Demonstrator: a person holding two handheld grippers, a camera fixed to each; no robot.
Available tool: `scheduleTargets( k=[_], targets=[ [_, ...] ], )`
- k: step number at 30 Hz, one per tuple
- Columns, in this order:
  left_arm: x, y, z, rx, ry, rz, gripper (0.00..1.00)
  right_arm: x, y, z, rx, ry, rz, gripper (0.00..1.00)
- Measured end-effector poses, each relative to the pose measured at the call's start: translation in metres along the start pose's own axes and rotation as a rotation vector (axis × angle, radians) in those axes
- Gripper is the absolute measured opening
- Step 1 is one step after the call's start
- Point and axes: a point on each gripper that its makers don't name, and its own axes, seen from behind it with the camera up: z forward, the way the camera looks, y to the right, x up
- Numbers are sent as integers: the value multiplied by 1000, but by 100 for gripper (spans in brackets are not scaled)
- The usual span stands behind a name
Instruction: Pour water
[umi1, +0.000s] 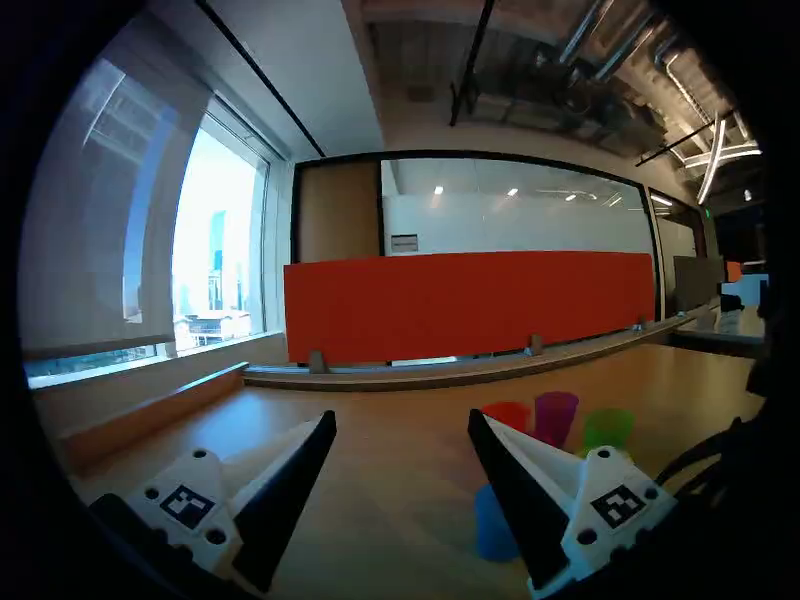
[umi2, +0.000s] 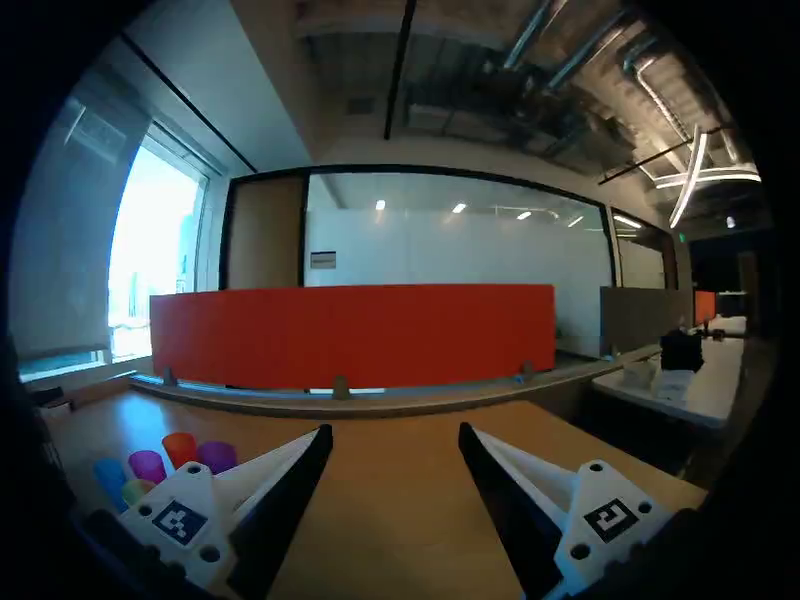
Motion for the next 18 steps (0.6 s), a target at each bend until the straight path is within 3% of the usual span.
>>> scheduleTargets(
  k=[18],
  targets=[
    [-35, -24, 10, 32, -18, -27, 98, 3, -7, 0, -24, -17, -21, 98]
  ],
)
